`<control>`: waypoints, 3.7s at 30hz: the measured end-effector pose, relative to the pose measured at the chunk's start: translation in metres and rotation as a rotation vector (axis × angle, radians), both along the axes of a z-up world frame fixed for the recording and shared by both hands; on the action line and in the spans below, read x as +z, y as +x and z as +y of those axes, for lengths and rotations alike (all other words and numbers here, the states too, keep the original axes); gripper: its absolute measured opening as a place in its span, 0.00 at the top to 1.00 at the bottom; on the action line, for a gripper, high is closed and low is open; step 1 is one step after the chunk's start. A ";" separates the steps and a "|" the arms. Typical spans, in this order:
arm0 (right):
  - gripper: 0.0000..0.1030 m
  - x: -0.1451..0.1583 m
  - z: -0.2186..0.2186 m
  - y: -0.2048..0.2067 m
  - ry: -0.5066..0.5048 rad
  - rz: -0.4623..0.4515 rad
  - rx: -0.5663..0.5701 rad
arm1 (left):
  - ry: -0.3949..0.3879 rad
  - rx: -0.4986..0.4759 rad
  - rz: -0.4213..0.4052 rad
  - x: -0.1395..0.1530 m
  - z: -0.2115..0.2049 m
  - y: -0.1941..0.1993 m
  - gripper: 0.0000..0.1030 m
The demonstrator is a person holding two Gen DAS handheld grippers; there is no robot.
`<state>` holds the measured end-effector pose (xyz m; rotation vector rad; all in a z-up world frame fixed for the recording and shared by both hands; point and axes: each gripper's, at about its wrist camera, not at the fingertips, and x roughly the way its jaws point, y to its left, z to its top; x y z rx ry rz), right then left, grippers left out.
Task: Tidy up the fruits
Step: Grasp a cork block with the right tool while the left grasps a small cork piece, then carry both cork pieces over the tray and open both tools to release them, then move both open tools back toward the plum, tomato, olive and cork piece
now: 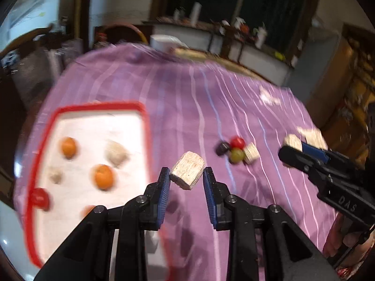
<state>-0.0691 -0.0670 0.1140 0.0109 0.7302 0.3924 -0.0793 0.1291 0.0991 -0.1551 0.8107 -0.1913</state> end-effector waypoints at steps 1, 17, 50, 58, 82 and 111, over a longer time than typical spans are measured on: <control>0.57 0.009 0.011 -0.001 -0.008 -0.017 0.020 | 0.007 0.018 -0.015 0.007 0.010 -0.001 0.73; 0.57 -0.022 0.200 0.070 -0.151 -0.012 0.308 | 0.132 0.253 0.148 -0.023 0.146 0.102 0.73; 0.51 0.002 0.102 0.019 0.039 -0.039 0.384 | -0.199 0.319 -0.011 0.033 0.092 -0.055 0.27; 0.46 0.045 0.008 0.018 0.161 0.022 0.317 | -0.156 0.305 -0.120 0.082 0.039 -0.077 0.27; 0.37 0.099 -0.079 -0.027 0.681 0.303 0.118 | -0.049 0.105 -0.350 0.169 0.087 -0.161 0.27; 0.36 0.134 -0.089 0.026 0.285 0.083 -0.208 | 0.176 0.173 -0.330 0.168 0.168 -0.102 0.13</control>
